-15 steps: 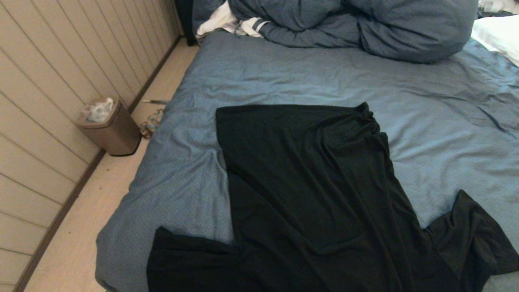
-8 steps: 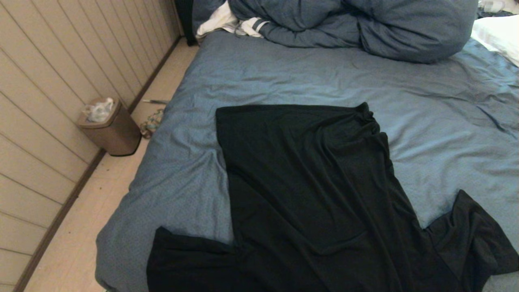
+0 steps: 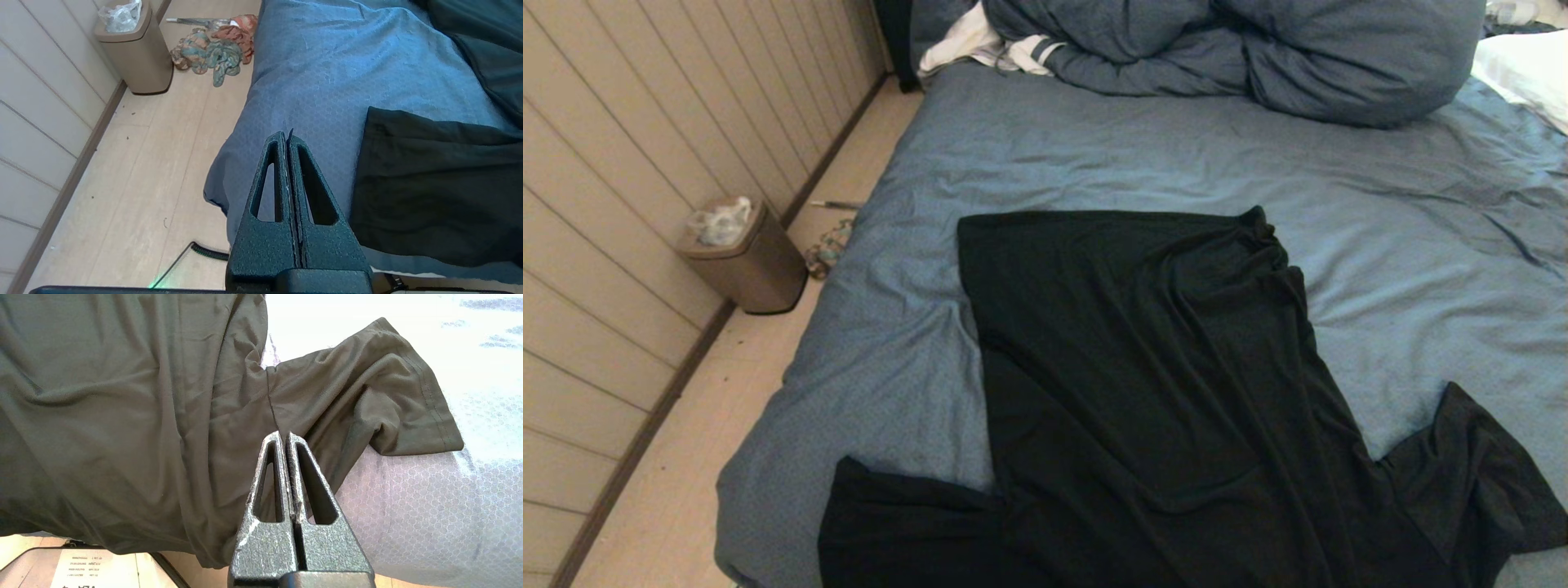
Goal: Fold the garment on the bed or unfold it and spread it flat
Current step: Fold the black T-shirt
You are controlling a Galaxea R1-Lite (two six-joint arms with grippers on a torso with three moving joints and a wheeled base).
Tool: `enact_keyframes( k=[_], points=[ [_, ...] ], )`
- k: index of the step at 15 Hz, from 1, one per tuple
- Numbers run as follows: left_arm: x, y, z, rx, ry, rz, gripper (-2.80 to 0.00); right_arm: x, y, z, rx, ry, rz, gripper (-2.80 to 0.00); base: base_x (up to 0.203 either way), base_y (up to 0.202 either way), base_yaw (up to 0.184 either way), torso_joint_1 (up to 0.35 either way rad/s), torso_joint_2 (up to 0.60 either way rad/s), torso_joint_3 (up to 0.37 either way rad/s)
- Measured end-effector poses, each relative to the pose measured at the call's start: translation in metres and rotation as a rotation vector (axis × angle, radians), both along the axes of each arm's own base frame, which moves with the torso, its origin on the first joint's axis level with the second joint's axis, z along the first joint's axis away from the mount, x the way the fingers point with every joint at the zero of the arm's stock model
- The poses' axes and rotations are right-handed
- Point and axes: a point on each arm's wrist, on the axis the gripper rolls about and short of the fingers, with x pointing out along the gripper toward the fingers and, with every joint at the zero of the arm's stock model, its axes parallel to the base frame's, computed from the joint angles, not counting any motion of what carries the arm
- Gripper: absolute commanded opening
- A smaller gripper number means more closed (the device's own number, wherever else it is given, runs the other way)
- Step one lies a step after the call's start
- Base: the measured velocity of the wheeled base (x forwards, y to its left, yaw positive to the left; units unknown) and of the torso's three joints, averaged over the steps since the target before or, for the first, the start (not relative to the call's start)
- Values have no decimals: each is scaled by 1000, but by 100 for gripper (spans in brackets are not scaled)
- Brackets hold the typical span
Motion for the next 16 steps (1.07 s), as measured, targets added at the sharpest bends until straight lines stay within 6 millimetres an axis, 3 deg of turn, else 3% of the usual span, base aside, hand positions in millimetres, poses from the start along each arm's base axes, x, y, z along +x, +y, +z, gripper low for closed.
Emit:
enact_keyframes(
  k=[16],
  points=[
    [0, 0, 0, -2, 0, 0, -280, 0, 0, 0, 0, 0, -1, -280, 0, 0, 0, 0, 0, 0]
  ],
)
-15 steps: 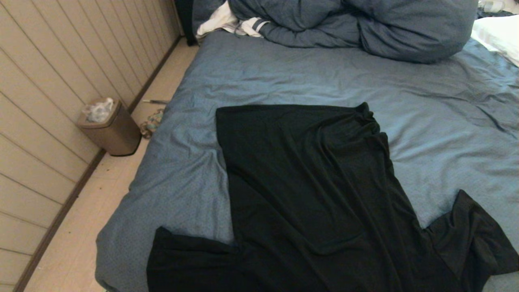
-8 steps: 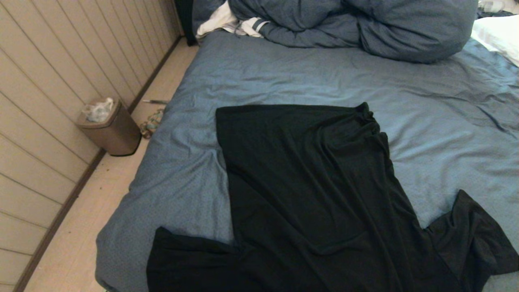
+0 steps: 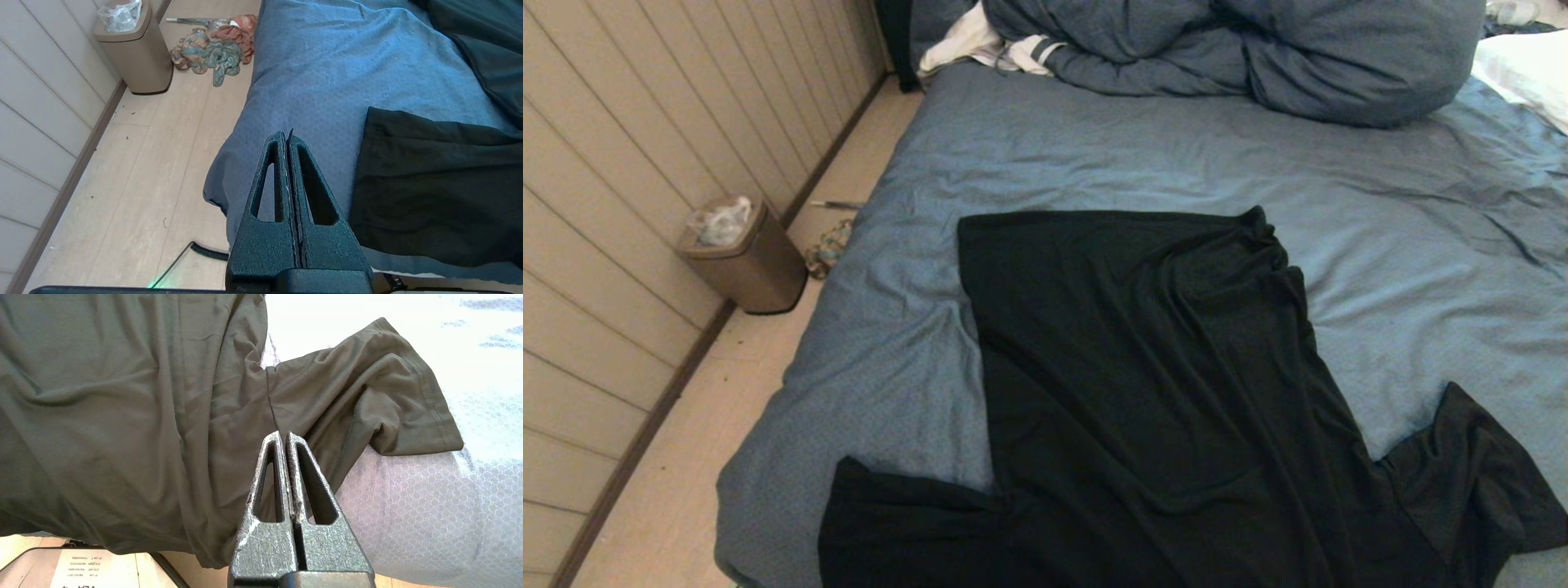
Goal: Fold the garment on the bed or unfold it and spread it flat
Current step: Fold the black T-shirt
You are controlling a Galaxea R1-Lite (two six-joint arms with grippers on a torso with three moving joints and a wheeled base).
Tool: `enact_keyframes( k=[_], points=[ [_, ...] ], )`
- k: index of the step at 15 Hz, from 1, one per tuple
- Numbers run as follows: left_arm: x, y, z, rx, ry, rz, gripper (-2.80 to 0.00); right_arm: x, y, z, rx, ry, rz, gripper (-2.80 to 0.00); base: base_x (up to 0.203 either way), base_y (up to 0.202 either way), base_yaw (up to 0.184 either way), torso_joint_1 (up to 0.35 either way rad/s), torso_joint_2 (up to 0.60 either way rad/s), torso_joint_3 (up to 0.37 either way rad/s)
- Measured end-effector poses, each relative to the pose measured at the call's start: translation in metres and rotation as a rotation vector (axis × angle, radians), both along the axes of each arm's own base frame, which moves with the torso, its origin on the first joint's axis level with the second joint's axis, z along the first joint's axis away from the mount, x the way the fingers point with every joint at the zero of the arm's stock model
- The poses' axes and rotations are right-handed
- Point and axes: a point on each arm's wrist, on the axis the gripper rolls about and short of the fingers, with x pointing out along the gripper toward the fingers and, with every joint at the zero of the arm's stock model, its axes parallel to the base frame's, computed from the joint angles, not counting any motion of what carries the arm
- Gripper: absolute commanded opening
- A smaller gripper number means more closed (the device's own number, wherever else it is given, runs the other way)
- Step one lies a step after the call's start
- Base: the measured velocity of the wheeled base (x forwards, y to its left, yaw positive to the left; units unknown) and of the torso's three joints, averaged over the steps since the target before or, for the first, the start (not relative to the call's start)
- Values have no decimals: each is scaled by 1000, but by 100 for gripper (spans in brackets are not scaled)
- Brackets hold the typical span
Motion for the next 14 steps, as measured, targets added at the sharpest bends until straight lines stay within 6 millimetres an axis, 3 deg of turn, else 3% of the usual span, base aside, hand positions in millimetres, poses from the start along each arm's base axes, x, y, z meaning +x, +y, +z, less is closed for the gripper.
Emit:
enact_keyframes(
  k=[14],
  points=[
    [0, 0, -1, -18, 9, 5, -280, 0, 0, 1, -9, 0, -3, -280, 0, 0, 0, 0, 0, 0]
  ],
)
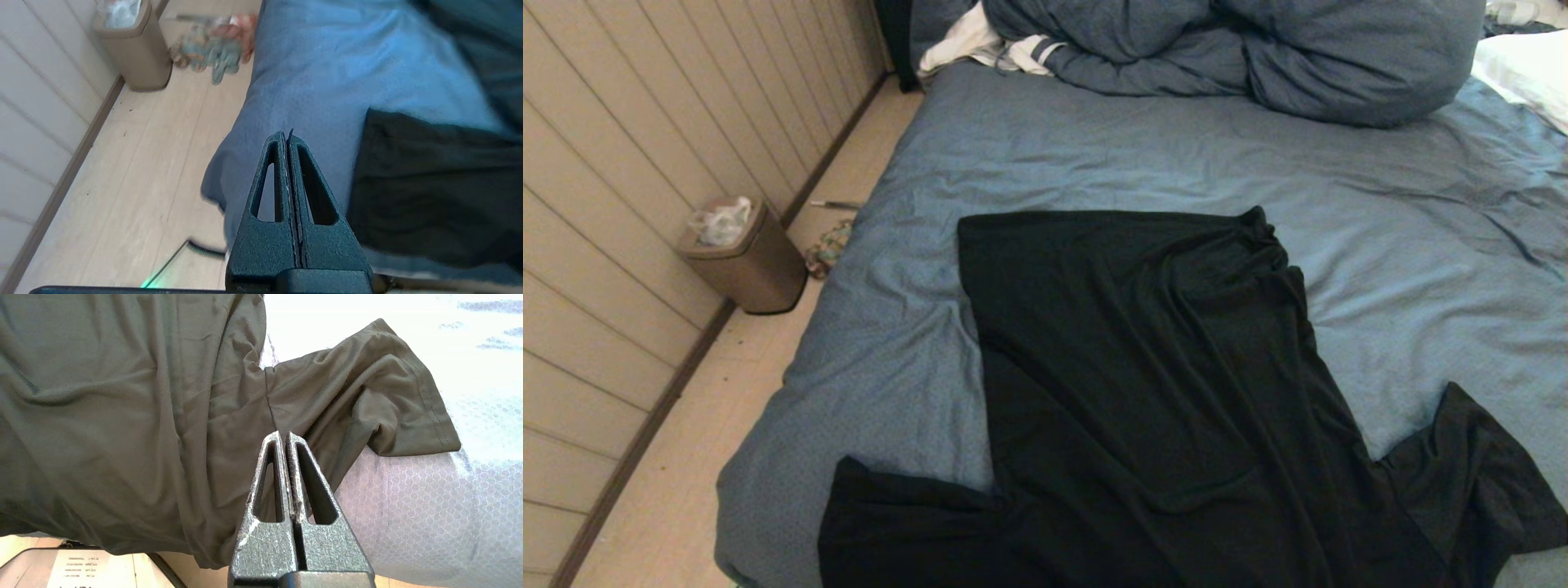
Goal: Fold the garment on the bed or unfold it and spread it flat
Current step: Fold the black T-shirt
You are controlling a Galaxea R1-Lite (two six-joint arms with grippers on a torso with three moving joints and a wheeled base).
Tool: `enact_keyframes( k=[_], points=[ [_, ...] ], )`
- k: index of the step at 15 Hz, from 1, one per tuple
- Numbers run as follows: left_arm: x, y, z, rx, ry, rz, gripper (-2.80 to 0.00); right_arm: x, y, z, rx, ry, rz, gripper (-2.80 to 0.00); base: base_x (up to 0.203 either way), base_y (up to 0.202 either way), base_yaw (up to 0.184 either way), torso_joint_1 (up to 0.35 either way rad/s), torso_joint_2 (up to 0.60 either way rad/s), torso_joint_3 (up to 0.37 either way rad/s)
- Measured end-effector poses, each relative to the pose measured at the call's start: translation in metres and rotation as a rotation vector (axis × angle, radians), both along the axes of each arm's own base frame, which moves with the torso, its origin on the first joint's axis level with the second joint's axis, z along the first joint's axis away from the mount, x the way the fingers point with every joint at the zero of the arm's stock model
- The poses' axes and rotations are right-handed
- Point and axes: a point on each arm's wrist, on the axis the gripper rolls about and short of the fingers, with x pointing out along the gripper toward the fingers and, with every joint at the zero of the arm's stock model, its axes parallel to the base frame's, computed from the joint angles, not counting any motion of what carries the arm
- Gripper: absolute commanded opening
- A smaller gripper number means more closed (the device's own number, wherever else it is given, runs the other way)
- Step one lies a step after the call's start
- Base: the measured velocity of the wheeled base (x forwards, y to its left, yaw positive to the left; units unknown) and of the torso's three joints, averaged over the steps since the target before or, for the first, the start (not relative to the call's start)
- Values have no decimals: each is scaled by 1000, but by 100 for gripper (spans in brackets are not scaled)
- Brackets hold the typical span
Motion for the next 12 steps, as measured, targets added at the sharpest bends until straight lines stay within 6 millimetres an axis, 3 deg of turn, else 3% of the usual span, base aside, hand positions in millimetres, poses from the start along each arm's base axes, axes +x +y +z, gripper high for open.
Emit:
enact_keyframes(
  k=[2, 4, 8, 10, 12],
  points=[
    [0, 0, -4, 31, 53, 7, -280, -3, 0, 10, 2, 14, 13, -280, 0, 0, 0, 0, 0, 0],
    [-5, 0, 17, 39, 60, 8, -280, -9, 1, 45, 13, -9, 37, -280, 0, 0, 0, 0, 0, 0],
    [-7, 0, 122, -32, 5, -5, -280, 2, 1, 136, 102, -49, 81, -280, 0, 0, 0, 0, 0, 0],
    [10, 0, 168, -68, 63, -24, -280, 27, 1, 177, 170, -48, 94, -280, 0, 0, 0, 0, 0, 0],
    [35, -1, 197, -119, 170, -65, -280, 60, 3, 202, 204, 4, 97, -280, 0, 0, 0, 0, 0, 0]
  ],
)
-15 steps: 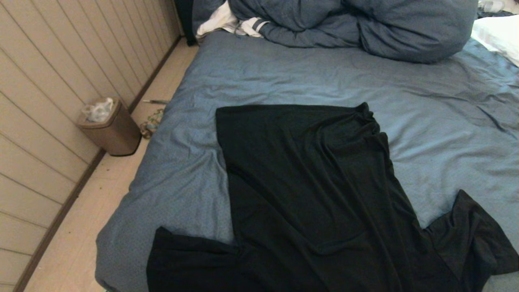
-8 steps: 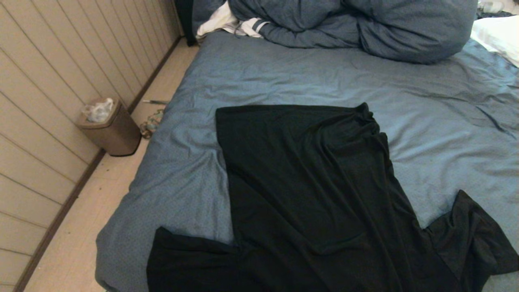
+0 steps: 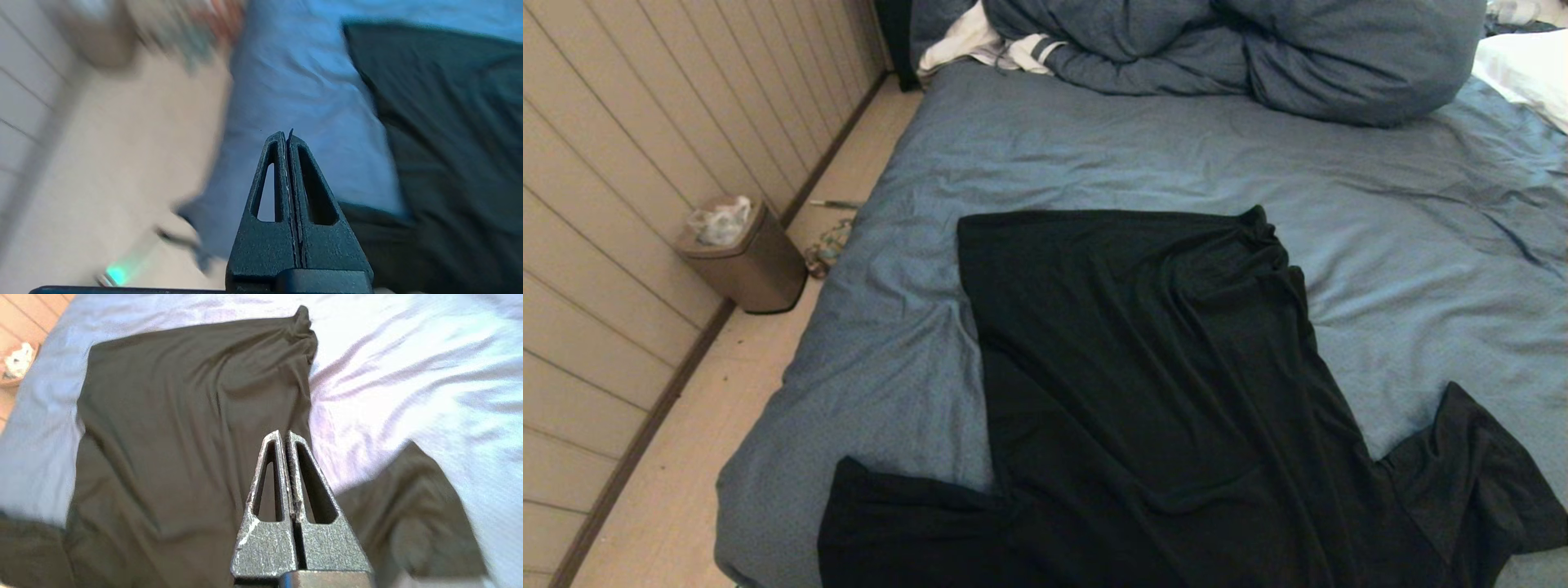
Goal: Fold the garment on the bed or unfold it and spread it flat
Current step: Fold the black T-shirt
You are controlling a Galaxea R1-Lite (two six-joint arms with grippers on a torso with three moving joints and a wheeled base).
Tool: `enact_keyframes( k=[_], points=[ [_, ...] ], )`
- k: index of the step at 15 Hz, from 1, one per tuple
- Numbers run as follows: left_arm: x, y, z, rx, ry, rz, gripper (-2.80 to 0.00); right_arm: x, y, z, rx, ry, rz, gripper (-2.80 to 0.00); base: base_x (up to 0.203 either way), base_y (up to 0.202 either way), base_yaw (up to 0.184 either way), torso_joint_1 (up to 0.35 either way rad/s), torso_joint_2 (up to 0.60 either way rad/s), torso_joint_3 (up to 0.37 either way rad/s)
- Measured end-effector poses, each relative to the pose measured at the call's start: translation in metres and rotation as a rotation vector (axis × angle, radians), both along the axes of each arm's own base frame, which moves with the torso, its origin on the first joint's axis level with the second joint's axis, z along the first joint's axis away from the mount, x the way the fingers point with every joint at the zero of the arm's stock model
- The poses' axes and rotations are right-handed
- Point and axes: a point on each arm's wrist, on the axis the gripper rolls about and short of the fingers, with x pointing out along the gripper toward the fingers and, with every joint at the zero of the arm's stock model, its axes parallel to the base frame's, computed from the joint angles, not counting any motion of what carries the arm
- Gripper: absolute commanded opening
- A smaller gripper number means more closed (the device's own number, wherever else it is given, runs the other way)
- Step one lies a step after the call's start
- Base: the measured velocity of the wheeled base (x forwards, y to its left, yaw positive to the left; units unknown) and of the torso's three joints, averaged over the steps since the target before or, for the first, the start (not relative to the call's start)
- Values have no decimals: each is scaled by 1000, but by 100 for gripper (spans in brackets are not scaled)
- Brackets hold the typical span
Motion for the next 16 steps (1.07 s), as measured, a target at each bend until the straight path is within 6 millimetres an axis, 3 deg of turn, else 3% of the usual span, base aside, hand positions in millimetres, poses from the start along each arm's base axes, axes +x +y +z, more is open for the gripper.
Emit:
enact_keyframes(
  k=[3, 5, 7, 12, 16],
  points=[
    [38, -3, 25, -98, 236, -109, -280, 55, 0, 11, 9, 233, -20, -280, 0, 0, 0, 0, 0, 0],
    [58, -4, 23, -140, 413, -163, -280, 88, -11, 11, 36, 415, -64, -280, 0, 0, 0, 0, 0, 0],
    [79, -4, 14, -161, 538, -178, -280, 114, -37, 3, 76, 608, -126, -280, 0, 0, 0, 0, 0, 0],
    [106, -5, -10, -185, 681, -202, -280, 133, -119, -40, 99, 922, -184, -280, 0, 0, 0, 0, 0, 0],
    [115, -6, -15, -200, 718, -223, -280, 140, -160, -80, 141, 1062, -173, -280, 0, 0, 0, 0, 0, 0]
  ],
)
